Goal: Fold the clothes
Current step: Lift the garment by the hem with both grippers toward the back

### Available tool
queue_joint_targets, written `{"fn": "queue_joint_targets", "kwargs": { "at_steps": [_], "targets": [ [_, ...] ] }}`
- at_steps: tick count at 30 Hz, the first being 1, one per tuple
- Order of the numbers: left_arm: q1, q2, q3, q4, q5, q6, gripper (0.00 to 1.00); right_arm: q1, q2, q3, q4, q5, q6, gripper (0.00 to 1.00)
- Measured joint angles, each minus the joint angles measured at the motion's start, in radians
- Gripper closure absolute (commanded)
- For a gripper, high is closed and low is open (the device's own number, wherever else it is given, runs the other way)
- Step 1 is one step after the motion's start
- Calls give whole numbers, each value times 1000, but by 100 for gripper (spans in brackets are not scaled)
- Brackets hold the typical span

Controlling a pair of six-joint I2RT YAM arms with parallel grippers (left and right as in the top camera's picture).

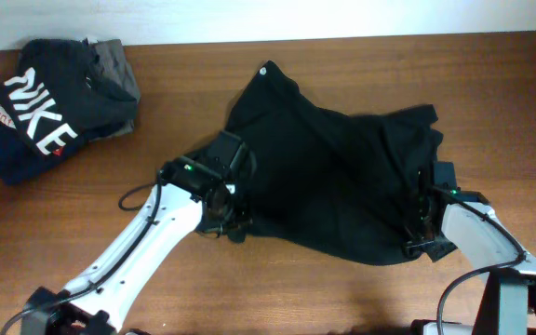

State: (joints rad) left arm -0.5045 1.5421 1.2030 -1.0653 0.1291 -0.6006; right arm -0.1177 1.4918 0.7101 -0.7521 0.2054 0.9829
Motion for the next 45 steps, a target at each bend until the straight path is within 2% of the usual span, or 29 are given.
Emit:
{"fn": "queue_joint_targets", "kwargs": {
  "at_steps": [9,12,23,28,33,36,41,45],
  "targets": [
    [0,-8,340,-174,-188,33,99,0,-81,311,-206,0,-124,96],
    [0,-11,465,-201,-235,48,99,0,-97,488,-317,0,-185,96],
    [0,-16,946,-254,-349,158,99,0,-136,1326,-745,-35,-455,96],
    [0,-23,1164,-355,-375,190,99,0,-142,1559,-859,-57,-507,96],
    [0,-32,1352,-435,-384,195,99,0,-143,1683,-869,-101,-527,96],
    [0,-40,1408,-430,-407,197,99,0,-142,1697,-828,-119,-537,95],
    [0,-26,1423,-342,-474,204,99,0,-100,1703,-774,-140,-541,94],
    [0,71,1431,-225,-546,241,99,1,29,1708,-686,-151,-542,94]
  ]
}}
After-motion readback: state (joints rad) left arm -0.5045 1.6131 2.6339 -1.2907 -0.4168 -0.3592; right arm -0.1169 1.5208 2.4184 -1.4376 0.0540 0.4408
